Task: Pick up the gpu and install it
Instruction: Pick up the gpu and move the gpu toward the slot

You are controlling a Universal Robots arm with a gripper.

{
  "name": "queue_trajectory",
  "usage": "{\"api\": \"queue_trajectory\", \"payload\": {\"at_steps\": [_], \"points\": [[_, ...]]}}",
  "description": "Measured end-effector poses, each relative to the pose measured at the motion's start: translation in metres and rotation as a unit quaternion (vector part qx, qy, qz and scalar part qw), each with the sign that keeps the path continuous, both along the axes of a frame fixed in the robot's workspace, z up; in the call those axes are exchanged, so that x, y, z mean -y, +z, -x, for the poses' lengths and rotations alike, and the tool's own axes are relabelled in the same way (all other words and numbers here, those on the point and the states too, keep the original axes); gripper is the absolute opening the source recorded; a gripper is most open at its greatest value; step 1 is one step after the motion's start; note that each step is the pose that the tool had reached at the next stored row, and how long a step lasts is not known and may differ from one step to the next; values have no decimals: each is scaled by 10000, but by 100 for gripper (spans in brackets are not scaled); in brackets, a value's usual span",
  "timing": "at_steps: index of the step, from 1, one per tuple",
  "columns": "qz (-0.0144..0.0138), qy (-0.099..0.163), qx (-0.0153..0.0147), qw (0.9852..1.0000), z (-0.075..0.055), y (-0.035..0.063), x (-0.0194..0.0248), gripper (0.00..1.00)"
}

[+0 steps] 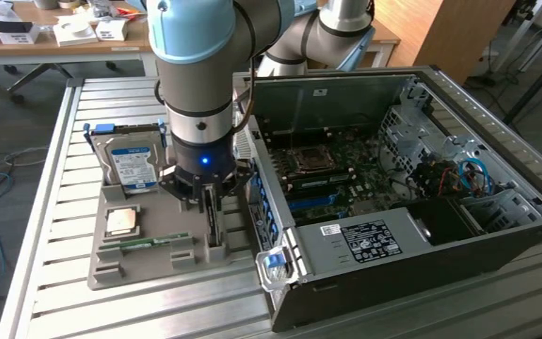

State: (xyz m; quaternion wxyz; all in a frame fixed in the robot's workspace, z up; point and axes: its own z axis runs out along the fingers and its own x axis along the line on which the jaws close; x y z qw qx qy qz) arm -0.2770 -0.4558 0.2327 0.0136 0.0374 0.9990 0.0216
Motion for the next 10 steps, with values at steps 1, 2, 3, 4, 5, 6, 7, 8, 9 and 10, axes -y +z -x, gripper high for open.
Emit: {"api": "queue_trajectory", "payload": {"at_steps": [1,2,3,4,5,6,7,8,9,10], "points": [[0,0,0,10000,0,0,0,35],[0,0,0,10000,0,0,0,35],[0,0,0,10000,0,0,0,33],[0,0,0,10000,0,0,0,33],[0,0,0,10000,0,0,0,27],[0,0,0,10000,0,0,0,26],[0,0,0,10000,0,0,0,26],[0,0,0,10000,0,0,0,26],[0,0,0,10000,0,0,0,26],[0,0,0,10000,0,0,0,26]]}}
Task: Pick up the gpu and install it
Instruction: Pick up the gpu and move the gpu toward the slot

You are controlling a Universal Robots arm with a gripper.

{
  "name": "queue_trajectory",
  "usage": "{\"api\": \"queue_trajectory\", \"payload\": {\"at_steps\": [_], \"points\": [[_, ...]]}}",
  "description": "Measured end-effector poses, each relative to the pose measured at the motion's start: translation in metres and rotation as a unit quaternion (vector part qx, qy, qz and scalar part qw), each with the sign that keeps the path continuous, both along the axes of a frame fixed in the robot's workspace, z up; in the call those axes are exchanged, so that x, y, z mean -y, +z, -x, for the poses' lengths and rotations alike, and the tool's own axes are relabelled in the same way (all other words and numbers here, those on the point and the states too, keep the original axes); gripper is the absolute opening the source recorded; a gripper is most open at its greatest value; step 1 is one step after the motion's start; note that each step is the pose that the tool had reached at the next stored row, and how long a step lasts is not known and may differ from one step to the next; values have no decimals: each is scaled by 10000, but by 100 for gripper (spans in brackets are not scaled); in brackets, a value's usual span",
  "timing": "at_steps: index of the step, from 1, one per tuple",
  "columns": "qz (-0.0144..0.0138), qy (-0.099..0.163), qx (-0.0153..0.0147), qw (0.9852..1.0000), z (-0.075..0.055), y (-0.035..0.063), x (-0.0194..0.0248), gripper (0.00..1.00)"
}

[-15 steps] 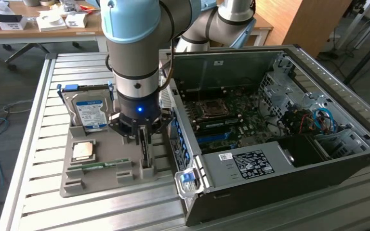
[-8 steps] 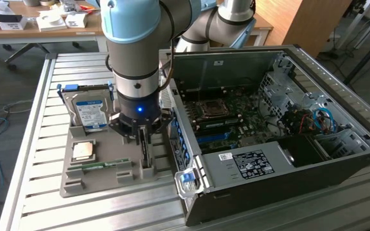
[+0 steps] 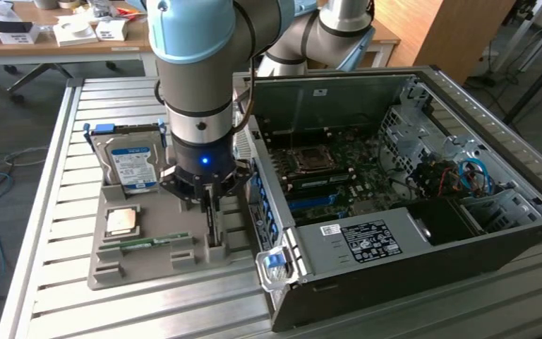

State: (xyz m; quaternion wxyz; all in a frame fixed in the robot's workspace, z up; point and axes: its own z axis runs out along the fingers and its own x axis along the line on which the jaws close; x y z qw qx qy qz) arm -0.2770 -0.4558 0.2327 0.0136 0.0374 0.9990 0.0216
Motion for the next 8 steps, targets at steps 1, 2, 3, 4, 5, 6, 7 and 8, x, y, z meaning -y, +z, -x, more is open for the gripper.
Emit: {"api": "queue_trajectory", "payload": {"at_steps": [1,2,3,4,5,6,7,8], "points": [[0,0,0,10000,0,0,0,26],[0,0,0,10000,0,0,0,26],[0,0,0,10000,0,0,0,26],[0,0,0,10000,0,0,0,26],[0,5,0,10000,0,0,0,26],[0,28,0,10000,0,0,0,26],[0,56,0,10000,0,0,0,26],[0,71,0,10000,0,0,0,26]]}}
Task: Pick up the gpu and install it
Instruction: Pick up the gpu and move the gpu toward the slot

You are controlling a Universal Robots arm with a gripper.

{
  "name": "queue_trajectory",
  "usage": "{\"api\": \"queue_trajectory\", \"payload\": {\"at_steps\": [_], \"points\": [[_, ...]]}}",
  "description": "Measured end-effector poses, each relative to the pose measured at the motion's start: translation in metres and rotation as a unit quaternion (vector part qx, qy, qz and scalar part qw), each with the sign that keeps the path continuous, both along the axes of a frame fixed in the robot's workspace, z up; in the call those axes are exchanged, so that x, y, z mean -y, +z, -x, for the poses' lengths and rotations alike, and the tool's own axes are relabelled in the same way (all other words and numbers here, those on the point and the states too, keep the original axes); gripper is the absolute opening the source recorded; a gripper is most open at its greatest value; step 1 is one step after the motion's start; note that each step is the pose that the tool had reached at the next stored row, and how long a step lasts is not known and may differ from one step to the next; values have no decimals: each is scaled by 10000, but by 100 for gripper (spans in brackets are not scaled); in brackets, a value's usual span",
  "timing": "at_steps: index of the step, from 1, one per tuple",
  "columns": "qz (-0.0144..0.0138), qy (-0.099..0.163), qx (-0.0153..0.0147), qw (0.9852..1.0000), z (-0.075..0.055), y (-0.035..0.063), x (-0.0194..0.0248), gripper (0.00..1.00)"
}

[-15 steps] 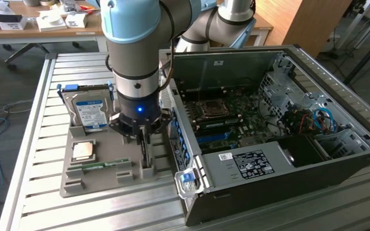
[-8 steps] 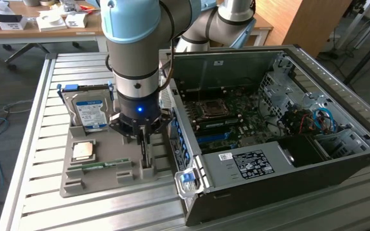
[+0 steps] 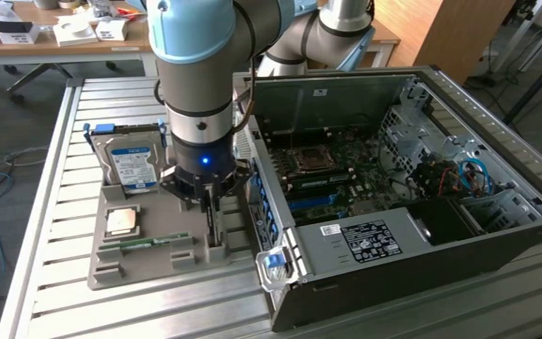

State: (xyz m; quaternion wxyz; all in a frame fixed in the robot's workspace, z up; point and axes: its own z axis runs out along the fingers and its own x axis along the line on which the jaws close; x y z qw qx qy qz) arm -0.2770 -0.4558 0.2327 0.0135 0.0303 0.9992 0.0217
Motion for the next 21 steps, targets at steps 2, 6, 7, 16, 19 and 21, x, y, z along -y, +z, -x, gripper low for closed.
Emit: {"api": "queue_trajectory", "payload": {"at_steps": [2,6,7,16,19,21], "points": [[0,2,0,10000,0,0,0,26],[-1,3,0,10000,-1,0,0,26],[-2,3,1,10000,-1,3,0,26],[0,3,0,10000,0,178,0,26],[-1,3,0,10000,0,269,0,26],[0,3,0,10000,0,347,0,26]]}}
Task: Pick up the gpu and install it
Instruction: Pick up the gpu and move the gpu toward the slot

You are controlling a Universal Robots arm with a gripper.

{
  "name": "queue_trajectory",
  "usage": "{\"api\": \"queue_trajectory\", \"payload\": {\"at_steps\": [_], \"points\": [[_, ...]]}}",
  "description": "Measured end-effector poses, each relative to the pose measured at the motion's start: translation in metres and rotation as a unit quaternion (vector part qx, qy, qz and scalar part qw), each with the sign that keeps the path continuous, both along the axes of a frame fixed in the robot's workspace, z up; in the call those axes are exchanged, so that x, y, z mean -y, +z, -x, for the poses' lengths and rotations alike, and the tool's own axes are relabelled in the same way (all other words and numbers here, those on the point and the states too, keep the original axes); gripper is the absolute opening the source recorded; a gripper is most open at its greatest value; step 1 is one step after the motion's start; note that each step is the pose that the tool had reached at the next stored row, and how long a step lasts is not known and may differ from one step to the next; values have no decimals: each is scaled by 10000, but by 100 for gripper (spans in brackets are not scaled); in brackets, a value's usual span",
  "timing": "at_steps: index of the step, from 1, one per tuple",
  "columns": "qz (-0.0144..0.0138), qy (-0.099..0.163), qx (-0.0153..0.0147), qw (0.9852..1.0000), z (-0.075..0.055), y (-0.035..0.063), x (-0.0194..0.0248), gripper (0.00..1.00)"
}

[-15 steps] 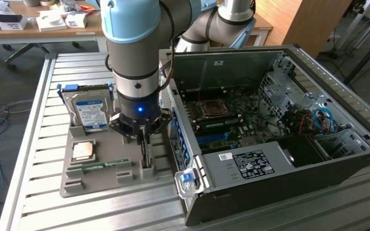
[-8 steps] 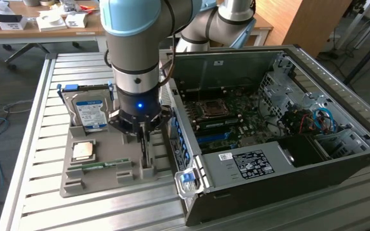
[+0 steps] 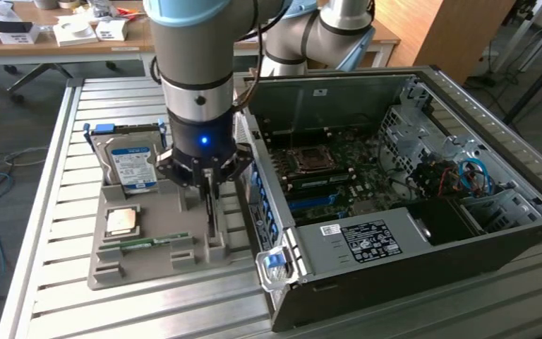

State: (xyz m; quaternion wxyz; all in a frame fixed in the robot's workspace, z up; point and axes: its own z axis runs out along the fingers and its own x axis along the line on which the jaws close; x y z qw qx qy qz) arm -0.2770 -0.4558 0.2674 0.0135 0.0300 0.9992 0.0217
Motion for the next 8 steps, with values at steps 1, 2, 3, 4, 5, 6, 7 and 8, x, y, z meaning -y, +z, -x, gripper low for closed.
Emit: {"api": "queue_trajectory", "payload": {"at_steps": [1,2,3,4,5,6,7,8], "points": [[0,0,-1,10000,0,44,0,26],[0,0,0,10000,0,88,0,26],[0,0,0,10000,0,135,0,26],[0,0,0,10000,0,180,0,26],[-1,0,0,10000,0,225,0,26],[0,0,-1,10000,0,270,0,26],[0,0,0,10000,0,315,0,26],[0,0,0,10000,0,360,0,26]]}}
